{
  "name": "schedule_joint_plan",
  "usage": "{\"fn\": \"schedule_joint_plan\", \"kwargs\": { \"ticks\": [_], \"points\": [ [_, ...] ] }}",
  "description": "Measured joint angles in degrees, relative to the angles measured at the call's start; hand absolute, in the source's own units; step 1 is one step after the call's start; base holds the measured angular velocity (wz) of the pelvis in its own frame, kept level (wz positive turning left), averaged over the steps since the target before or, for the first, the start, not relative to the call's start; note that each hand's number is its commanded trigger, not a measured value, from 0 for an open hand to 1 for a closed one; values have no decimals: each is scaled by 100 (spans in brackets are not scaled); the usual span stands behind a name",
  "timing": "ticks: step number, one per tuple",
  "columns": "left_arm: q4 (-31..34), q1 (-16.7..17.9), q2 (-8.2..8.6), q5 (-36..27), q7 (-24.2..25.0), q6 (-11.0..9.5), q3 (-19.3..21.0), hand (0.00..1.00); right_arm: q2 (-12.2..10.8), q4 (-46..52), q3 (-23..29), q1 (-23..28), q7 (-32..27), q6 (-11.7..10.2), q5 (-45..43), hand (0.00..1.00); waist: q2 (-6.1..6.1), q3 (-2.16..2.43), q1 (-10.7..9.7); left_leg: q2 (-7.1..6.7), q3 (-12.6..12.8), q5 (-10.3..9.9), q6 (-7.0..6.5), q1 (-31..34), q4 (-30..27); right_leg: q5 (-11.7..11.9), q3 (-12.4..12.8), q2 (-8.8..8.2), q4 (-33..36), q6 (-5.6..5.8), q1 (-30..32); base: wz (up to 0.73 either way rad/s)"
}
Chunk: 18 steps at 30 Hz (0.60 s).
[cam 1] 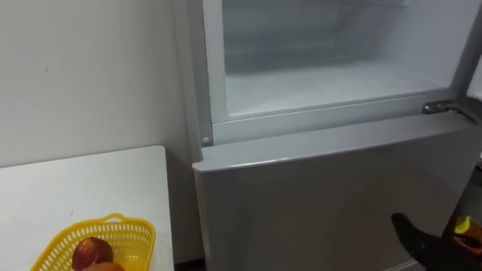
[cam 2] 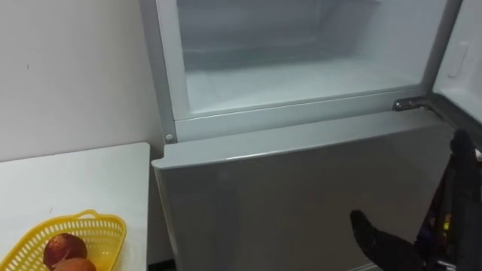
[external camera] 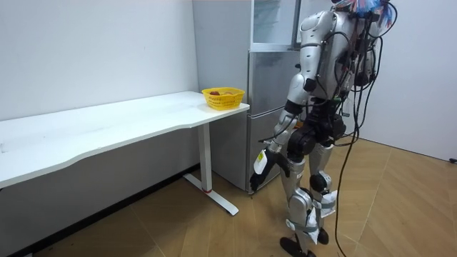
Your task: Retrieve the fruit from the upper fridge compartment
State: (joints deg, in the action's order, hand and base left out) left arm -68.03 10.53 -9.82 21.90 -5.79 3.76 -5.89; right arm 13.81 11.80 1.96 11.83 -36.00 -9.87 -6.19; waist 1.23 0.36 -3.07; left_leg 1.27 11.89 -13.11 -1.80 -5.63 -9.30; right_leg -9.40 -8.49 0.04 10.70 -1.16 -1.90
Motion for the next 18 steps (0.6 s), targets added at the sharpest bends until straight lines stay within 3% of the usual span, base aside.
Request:
{"fn": "schedule_joint_plan", "kwargs": {
  "ticks": [11,18],
  "points": [
    [220,67,7,-1,17,106,-2,0,-271,-557,-7,311,73,106,107,0,20,6,-123,-3,21,-1,0,4,25,0,46,10,7,1,46,0],
    [387,152,11,0,2,108,0,0,-303,-880,-68,528,294,131,168,0,9,4,-127,-1,40,-1,0,16,24,-1,58,-8,-4,1,80,-2]
  ]
}}
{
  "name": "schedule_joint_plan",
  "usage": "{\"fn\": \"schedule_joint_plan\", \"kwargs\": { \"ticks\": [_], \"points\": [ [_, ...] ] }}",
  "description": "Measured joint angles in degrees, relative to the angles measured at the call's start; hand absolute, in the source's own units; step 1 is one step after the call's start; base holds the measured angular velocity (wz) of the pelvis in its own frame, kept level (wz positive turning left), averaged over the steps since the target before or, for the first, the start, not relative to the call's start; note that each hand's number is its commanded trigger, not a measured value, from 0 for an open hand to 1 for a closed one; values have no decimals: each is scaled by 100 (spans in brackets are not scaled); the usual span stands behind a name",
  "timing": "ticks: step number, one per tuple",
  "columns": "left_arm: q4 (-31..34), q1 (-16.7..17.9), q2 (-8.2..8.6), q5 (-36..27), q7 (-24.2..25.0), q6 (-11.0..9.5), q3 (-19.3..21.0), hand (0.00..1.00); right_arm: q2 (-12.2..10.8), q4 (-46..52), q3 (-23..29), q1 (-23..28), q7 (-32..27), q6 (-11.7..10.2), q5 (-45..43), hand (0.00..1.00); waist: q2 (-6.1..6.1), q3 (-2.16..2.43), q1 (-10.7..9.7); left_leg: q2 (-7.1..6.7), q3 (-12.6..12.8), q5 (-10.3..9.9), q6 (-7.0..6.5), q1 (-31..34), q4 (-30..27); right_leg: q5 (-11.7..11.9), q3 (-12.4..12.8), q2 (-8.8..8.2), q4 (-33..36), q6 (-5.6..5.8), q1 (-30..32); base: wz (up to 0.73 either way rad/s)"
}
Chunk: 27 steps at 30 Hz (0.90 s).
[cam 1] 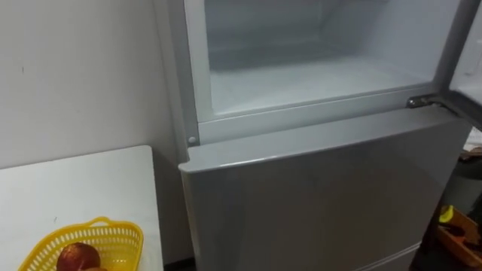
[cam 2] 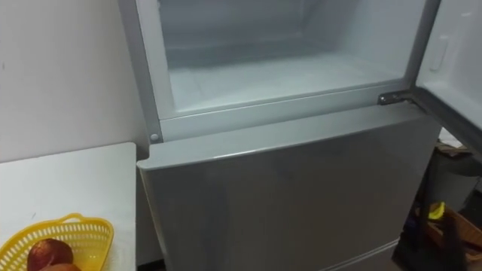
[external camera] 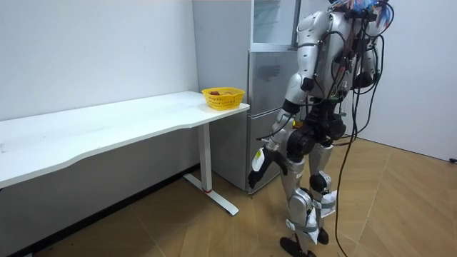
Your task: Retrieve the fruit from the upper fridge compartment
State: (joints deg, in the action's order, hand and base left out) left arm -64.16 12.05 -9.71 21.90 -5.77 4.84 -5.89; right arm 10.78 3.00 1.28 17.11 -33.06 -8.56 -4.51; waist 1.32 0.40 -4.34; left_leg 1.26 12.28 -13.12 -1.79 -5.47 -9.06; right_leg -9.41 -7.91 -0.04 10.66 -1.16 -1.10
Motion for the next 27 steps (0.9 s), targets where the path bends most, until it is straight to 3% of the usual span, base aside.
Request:
{"fn": "schedule_joint_plan", "kwargs": {
  "ticks": [7,15,18,22,27],
  "points": [
    [-2,100,-1,-1,5,9,13,0,-134,-718,-114,171,211,52,145,0,-17,5,29,2,11,0,0,-15,32,-1,31,13,-5,0,-3,-1],
    [140,251,22,-7,49,57,65,0,-227,-2556,-177,-33,705,188,931,0,-76,4,-2,1,-9,0,0,-32,27,11,7,6,-110,4,-110,2],
    [200,299,37,5,119,202,229,0,-228,-3301,-101,-115,872,385,1803,0,-100,-32,41,-4,-17,0,0,-116,35,-3,-4,-1,-117,11,-189,2],
    [231,427,60,15,153,278,573,0,-223,-4360,19,-275,1067,499,2466,0,-101,-27,26,-11,-88,0,0,-104,33,-9,-31,-4,-132,14,-218,7],
    [402,555,113,21,306,497,770,0,-226,-5645,112,-410,1509,865,2949,0,-97,-16,71,-24,-169,0,0,-98,31,-14,-110,-14,-201,24,-276,10]
  ]
}}
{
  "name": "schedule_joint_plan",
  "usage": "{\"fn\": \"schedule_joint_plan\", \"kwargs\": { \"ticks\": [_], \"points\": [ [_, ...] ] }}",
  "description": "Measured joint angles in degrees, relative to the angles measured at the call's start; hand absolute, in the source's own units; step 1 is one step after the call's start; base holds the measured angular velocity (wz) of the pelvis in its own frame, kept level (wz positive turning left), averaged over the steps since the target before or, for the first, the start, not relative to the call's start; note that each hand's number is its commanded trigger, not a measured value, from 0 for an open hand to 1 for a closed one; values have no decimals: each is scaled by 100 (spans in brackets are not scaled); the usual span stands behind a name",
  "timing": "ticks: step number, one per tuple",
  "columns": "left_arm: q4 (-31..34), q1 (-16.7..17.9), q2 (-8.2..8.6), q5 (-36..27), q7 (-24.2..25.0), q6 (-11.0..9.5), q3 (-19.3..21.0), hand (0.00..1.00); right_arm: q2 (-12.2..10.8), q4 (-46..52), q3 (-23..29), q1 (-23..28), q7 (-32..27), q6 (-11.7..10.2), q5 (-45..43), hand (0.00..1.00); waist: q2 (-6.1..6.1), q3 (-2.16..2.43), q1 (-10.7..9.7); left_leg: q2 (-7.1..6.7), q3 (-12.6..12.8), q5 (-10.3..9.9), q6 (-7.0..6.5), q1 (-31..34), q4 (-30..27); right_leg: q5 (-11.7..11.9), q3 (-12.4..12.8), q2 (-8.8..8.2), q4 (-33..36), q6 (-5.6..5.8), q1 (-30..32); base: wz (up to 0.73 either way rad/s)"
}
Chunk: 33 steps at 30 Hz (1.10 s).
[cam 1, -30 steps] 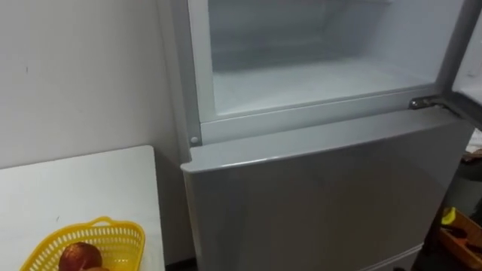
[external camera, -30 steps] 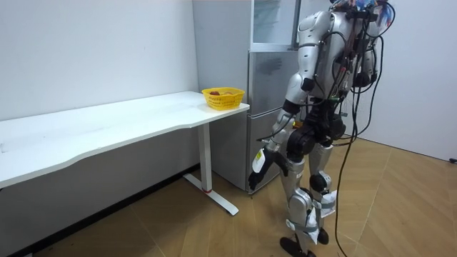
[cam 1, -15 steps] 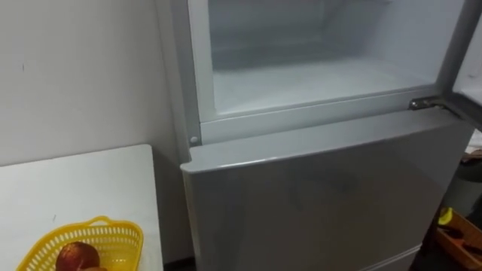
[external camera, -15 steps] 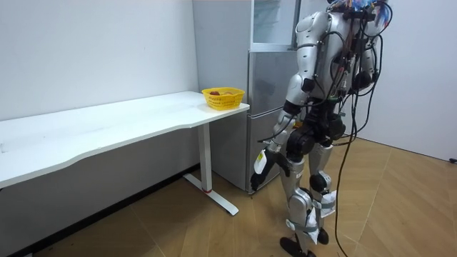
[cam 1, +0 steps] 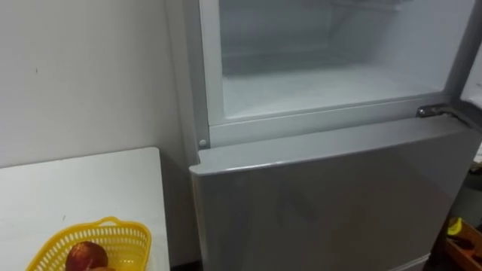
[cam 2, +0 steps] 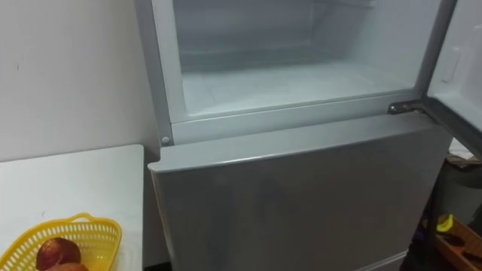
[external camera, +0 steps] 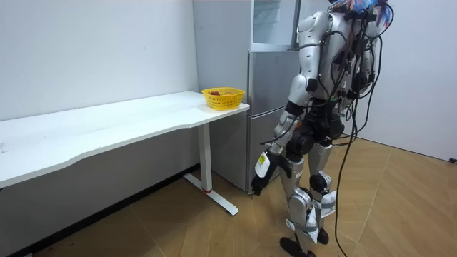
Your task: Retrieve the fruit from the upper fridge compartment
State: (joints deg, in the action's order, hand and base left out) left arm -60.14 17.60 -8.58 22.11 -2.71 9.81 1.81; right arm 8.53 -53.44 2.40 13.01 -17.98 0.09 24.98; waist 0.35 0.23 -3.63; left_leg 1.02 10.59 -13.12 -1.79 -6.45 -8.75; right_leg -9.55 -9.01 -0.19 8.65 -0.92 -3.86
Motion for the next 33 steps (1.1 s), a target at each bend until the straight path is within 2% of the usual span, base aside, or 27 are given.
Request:
{"fn": "schedule_joint_plan", "kwargs": {
  "ticks": [4,7,10,15,17,23,27,33],
  "points": [
    [41,-6,45,-1,129,68,158,0,-2,-790,117,-155,438,179,29,0,25,4,61,-16,-97,0,0,-13,-5,-11,-68,-16,-2,3,-42,8],
    [42,-13,66,8,195,79,397,0,0,-1206,268,-192,679,331,20,0,-18,-6,69,-48,-269,1,-1,-26,-15,-61,-211,-49,1,17,-89,23],
    [20,2,122,8,224,196,553,0,-7,-1583,373,-286,869,469,15,0,-53,-20,128,-66,-290,0,-1,-24,-59,-108,-252,-75,0,30,-94,12],
    [-24,-38,152,-5,237,315,712,0,-14,-1800,404,-295,1073,553,-348,0,-114,-26,250,-68,-318,1,-1,-17,-60,-108,-284,-79,1,29,-98,3],
    [-19,-72,149,-8,237,387,699,0,-1,-1814,401,-417,1075,659,-656,0,-114,-25,248,-70,-317,1,-1,-21,-61,-107,-268,-79,11,28,-95,-3],
    [24,-205,137,-2,240,395,706,0,17,-1874,407,-512,1191,735,-874,0,-112,-26,248,-69,-313,0,-1,-17,-80,-108,-252,-77,11,27,-99,0],
    [47,-223,136,5,241,396,734,0,1,-2035,519,-529,1296,759,-357,0,-114,-25,235,-71,-317,0,-1,-32,-87,-108,-249,-74,17,27,-133,0],
    [32,-186,143,8,233,391,950,0,-30,-2216,799,-352,1467,874,1112,0,-155,-38,199,-74,-302,0,0,-119,-65,-146,-256,-78,0,23,-216,0]
  ]
}}
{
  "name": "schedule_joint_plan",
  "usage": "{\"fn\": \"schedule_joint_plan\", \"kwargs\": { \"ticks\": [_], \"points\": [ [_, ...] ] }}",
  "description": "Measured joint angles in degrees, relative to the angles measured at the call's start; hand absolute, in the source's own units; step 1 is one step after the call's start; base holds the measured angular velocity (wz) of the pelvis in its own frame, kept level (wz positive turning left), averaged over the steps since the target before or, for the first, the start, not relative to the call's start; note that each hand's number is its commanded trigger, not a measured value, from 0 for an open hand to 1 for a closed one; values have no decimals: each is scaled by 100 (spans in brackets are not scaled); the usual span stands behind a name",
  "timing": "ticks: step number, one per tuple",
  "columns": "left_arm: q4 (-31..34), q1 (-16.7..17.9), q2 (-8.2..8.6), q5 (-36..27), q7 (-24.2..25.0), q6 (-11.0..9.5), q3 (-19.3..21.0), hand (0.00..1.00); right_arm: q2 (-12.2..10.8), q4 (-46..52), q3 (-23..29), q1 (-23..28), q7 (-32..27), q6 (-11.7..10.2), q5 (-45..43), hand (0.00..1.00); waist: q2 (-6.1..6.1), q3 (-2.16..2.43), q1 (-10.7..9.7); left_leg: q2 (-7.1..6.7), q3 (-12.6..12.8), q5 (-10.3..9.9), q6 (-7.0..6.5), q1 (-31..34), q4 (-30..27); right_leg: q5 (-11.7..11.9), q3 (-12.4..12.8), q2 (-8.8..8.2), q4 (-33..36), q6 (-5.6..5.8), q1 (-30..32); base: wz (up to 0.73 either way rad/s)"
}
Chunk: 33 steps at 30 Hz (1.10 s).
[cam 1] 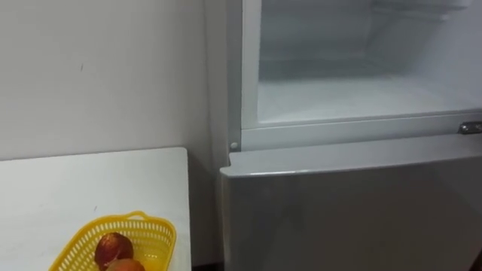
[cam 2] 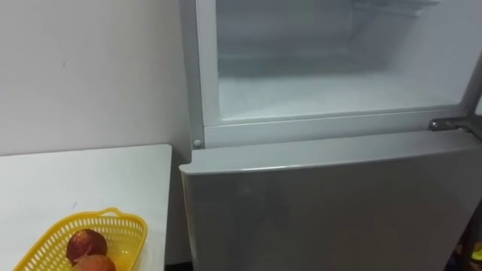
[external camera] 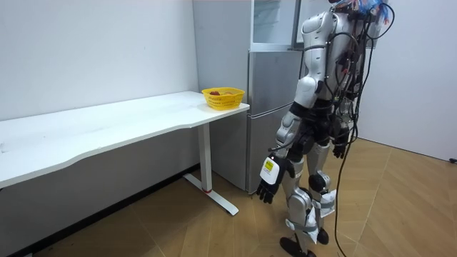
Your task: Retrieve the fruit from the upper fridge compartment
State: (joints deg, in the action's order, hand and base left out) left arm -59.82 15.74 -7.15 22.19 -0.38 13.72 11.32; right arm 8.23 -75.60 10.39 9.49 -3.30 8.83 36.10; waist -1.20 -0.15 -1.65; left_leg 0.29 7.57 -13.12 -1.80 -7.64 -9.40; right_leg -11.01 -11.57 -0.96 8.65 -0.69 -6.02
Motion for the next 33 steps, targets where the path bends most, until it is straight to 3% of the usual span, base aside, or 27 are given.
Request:
{"fn": "schedule_joint_plan", "kwargs": {
  "ticks": [6,9,13,15,21,25,28,33],
  "points": [
    [-89,23,10,-14,-3,5,225,0,-2,-225,633,68,52,92,1337,0,-47,21,-179,1,-12,0,0,5,-13,-6,-3,-1,10,-6,5,0],
    [-62,42,-17,-9,-35,-7,535,0,30,-309,1296,73,28,206,1908,0,-104,11,-317,7,-2,0,0,-3,-12,-20,5,4,16,-15,6,0],
    [-29,46,-44,-16,-97,-42,822,0,242,-251,2198,3,-254,251,2809,0,-210,12,-451,1,15,0,0,-15,-1,-17,36,6,13,-9,17,-4],
    [17,57,-45,-20,-115,-41,1040,0,488,-169,2843,-96,-539,240,3171,0,-226,13,-511,-13,14,0,0,-25,14,-9,59,3,17,3,17,-4],
    [40,87,-183,-13,-146,-34,1337,0,869,478,3631,-386,-1296,53,3050,0,-343,44,-640,-8,43,0,0,-5,21,-13,62,14,32,-4,50,-1],
    [317,201,-155,2,-169,-24,1335,0,1109,1151,4089,-616,-1962,-2,3076,0,-402,63,-772,-11,41,0,0,77,17,-13,50,15,45,-5,132,1],
    [436,166,-169,0,-297,-125,1332,0,1335,1907,4177,-749,-2537,-241,2834,0,-393,58,-788,-20,45,1,0,149,12,-12,65,26,125,-3,213,-1],
    [489,162,-171,-4,-336,-253,1317,0,1438,3255,4327,-909,-3268,-590,2379,0,-393,51,-890,-10,134,1,0,231,5,-10,95,48,211,-12,320,-4]
  ]
}}
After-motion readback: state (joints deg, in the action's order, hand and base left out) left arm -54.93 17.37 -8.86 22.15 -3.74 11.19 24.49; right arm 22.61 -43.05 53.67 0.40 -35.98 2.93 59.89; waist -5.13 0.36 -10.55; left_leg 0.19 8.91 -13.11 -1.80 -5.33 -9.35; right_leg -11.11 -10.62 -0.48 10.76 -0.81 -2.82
